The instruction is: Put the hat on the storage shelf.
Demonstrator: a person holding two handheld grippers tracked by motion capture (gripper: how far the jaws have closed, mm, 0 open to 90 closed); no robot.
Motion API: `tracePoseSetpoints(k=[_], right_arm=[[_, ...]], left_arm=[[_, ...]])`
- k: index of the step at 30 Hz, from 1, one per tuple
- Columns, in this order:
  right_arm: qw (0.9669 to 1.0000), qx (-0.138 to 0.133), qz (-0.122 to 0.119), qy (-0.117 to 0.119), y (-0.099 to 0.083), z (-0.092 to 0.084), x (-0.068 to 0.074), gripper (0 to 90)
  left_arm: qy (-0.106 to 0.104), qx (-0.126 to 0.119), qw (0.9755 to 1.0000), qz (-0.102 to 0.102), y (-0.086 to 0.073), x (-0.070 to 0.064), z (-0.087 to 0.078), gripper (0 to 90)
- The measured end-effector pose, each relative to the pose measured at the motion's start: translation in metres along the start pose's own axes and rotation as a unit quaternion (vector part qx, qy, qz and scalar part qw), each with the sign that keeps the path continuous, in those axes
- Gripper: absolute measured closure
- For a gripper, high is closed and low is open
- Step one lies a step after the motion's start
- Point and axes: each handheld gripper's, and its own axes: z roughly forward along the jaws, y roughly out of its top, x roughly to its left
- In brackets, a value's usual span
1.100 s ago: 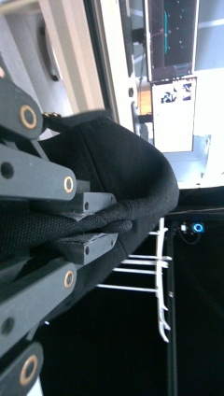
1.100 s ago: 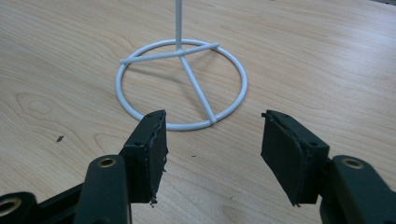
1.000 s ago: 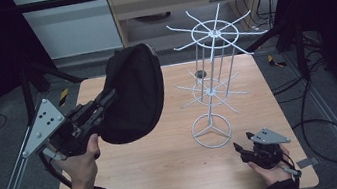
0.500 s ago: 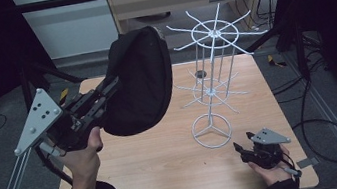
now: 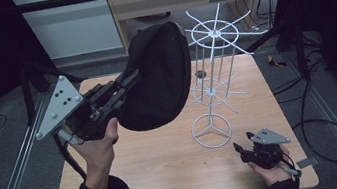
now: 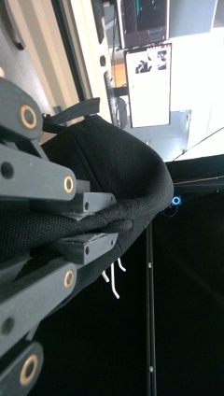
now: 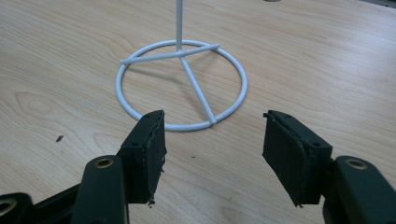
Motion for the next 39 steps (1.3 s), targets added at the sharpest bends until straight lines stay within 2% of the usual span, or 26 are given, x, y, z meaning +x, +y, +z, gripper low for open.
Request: tracePoseSetpoints(k=[8, 12, 17, 18, 23, 26, 39], right_arm=[[1.0000, 0.000, -0.001, 0.001, 0.000, 0.000, 0.000, 38.9], [1.0000, 0.002, -0.001, 0.001, 0.000, 0.000, 0.000, 38.9], [1.0000, 0.003, 0.002, 0.003, 0.000, 0.000, 0.001, 38.8], [1.0000, 0.004, 0.001, 0.003, 0.000, 0.001, 0.001, 38.7], [1.0000, 0.002, -0.004, 0.001, -0.001, 0.001, 0.000, 38.5], [1.0000, 0.003, 0.000, 0.003, -0.001, 0.001, 0.000, 38.4], [1.0000, 0.005, -0.002, 0.002, -0.001, 0.002, 0.000, 38.3]], left_arm=[[-0.005, 0.025, 0.9996, -0.010, -0.011, 0.003, 0.014, 80.9], [-0.014, 0.034, 0.9988, -0.032, -0.020, 0.009, 0.018, 80.7], [-0.008, 0.051, 0.9982, -0.032, -0.029, 0.012, 0.020, 80.3], [-0.006, 0.061, 0.9975, -0.035, -0.035, 0.014, 0.021, 80.2], [-0.003, 0.080, 0.9961, -0.037, -0.044, 0.018, 0.024, 79.5], [-0.001, 0.101, 0.9941, -0.038, -0.055, 0.021, 0.028, 79.1], [0.007, 0.139, 0.9891, -0.049, -0.079, 0.029, 0.040, 78.0]])
